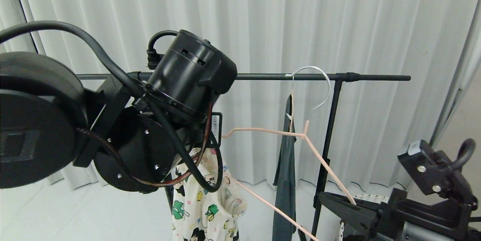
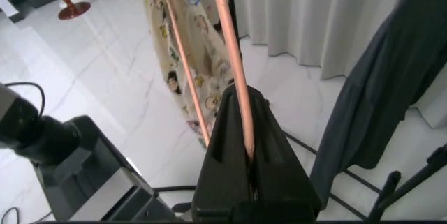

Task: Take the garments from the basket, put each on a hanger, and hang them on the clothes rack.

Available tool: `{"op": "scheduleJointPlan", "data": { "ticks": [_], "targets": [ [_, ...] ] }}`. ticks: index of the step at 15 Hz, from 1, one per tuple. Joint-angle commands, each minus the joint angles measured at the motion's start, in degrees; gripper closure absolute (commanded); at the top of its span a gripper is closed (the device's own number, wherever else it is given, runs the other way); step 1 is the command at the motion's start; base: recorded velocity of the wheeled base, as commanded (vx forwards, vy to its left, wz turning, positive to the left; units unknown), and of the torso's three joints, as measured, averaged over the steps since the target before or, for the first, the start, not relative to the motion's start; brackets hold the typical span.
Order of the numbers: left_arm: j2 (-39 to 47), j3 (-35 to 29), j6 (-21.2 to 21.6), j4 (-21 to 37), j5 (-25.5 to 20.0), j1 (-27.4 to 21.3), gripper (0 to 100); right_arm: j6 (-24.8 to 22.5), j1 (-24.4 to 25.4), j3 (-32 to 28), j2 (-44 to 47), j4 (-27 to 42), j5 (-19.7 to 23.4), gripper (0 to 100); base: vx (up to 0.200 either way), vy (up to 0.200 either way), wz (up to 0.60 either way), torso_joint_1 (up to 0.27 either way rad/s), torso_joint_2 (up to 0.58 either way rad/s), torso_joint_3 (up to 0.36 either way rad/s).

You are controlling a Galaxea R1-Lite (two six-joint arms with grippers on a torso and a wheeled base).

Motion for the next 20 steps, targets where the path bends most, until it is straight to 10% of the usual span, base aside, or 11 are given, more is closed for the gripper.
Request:
{"op": "scheduleJointPlan", "data": {
  "ticks": [1, 15, 16, 20],
  "targets": [
    [-0.99, -0.4, -0.75, 0.01, -0.49, -1.98, 100, -0.08, 0.17, -1.49, 7.52, -3.36, -0.01, 100, 0.0, 0.0, 0.0, 0.0, 0.0, 0.0],
    [-3.45, -5.41, -1.37, 0.01, -5.67, -7.52, 100, 0.8, 2.99, -13.71, 21.15, -5.65, -0.1, 100, 0.0, 0.0, 0.0, 0.0, 0.0, 0.0],
    [-3.54, -5.32, -1.28, 0.01, -5.67, -7.79, 0, 0.8, 2.99, -13.8, 21.06, -5.74, -0.18, 100, 0.0, 0.0, 0.0, 0.0, 0.0, 0.0],
    [-3.8, -4.71, -1.11, 0.01, -5.14, -7.96, 0, 0.71, 2.63, -13.62, 19.3, -6.53, -1.42, 100, 0.0, 0.0, 0.0, 0.0, 0.0, 0.0]
  ]
}}
